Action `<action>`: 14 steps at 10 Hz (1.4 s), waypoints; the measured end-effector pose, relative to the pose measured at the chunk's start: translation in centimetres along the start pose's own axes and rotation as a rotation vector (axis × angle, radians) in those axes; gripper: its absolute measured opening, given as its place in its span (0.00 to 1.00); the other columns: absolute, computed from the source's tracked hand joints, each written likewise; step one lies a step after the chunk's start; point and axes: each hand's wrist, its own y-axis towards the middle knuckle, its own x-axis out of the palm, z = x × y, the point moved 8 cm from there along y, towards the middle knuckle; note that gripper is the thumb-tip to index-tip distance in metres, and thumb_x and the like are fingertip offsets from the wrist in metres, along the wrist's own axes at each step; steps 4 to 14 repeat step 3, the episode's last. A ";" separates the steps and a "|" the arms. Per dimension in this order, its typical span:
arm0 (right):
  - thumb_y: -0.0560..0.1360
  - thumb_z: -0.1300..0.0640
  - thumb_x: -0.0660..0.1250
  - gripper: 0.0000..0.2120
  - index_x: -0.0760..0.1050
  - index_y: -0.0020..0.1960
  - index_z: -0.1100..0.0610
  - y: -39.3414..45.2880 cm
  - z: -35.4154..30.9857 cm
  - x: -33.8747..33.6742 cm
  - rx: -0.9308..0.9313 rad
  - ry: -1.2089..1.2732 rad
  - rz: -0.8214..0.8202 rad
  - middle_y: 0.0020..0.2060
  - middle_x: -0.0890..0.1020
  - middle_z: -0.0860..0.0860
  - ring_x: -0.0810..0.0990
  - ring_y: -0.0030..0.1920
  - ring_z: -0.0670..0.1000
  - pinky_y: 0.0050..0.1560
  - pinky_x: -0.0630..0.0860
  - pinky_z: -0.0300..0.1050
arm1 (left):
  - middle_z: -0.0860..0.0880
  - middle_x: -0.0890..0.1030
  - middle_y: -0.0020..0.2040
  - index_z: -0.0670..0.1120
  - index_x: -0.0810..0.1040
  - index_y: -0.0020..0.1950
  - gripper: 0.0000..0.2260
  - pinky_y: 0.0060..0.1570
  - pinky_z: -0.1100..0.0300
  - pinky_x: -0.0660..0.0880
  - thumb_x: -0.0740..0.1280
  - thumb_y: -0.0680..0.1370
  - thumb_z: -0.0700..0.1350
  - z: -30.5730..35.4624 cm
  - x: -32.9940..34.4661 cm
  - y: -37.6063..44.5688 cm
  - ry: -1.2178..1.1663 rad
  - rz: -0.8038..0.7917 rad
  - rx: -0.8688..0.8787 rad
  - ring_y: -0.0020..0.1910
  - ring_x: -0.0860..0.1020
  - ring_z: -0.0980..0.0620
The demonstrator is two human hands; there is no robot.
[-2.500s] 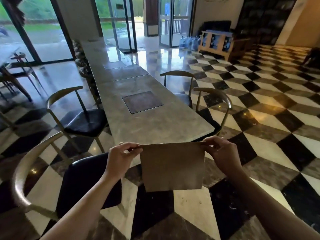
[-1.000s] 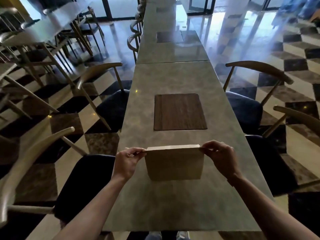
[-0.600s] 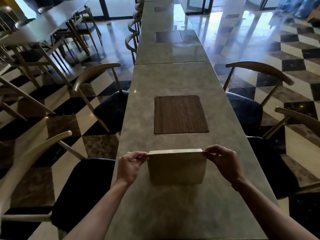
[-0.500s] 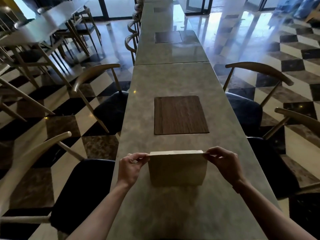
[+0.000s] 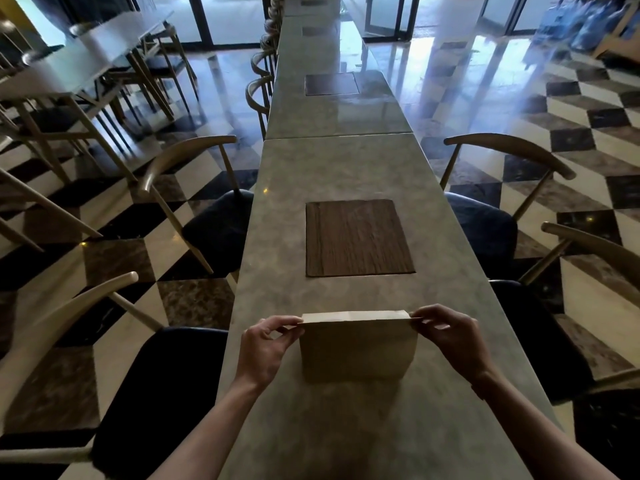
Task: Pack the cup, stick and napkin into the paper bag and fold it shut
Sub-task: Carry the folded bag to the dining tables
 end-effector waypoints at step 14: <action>0.68 0.60 0.76 0.10 0.83 0.44 0.47 -1.7 -4.4 -0.9 -0.046 -0.033 0.031 0.39 0.85 0.41 0.83 0.39 0.42 0.40 0.78 0.34 | 0.56 0.84 0.43 0.53 0.85 0.44 0.06 0.41 0.56 0.80 0.75 0.69 0.45 3.6 -1.5 -0.9 -0.027 -0.033 0.147 0.44 0.82 0.54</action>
